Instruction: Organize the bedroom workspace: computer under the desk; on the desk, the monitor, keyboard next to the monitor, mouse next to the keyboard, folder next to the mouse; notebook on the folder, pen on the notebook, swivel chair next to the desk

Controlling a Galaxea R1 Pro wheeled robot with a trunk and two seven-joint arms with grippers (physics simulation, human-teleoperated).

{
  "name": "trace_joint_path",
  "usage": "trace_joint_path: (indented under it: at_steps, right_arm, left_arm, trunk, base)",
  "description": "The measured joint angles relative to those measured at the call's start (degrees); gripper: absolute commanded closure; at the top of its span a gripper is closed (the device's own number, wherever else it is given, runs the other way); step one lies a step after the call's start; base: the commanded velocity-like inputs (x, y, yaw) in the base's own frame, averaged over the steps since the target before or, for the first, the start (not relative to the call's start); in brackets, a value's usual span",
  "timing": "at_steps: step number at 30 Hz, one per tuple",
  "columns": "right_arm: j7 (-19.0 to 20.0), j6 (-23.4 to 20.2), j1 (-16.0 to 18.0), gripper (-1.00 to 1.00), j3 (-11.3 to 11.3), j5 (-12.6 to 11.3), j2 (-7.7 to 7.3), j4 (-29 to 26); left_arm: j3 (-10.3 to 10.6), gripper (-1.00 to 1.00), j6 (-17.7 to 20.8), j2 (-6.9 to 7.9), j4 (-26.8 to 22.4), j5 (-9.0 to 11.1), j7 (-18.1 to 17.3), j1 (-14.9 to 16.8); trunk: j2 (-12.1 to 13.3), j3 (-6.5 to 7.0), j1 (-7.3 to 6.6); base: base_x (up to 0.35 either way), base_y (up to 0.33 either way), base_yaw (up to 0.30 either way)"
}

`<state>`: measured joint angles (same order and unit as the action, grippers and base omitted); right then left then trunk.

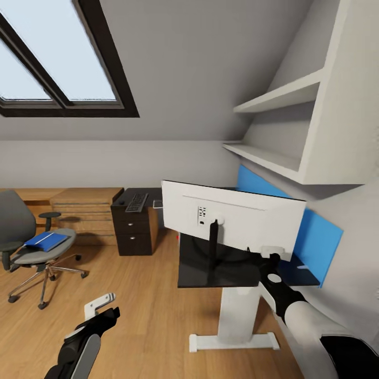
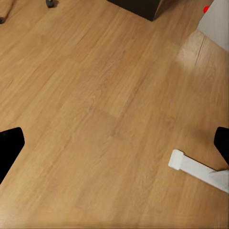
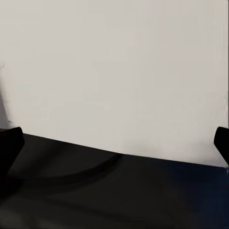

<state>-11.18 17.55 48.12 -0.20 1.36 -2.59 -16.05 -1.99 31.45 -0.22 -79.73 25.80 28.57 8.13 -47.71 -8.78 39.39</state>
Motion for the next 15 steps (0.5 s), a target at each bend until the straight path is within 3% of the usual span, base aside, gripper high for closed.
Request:
trace_joint_path:
  at_steps: [11,15]
  right_arm:
    - [-0.43,-0.49,-0.01,-1.0,-1.0,-0.08,-0.85,0.07]
    - [-1.82,-0.53,-0.01,-1.0,-1.99,-0.08,-0.92,0.08]
  left_arm:
    - [-0.15,-1.0,-0.35,0.01,-3.67,-0.01,0.09,0.06]
    - [-0.17,-1.0,-0.4,-0.01,-4.39,0.03,0.1,0.07]
  trunk:
    - [0.0,0.0,0.0]
    - [-0.01,0.0,-0.01]
  base:
    - [0.001,-0.068,0.0]
    - [0.127,-0.02,0.0]
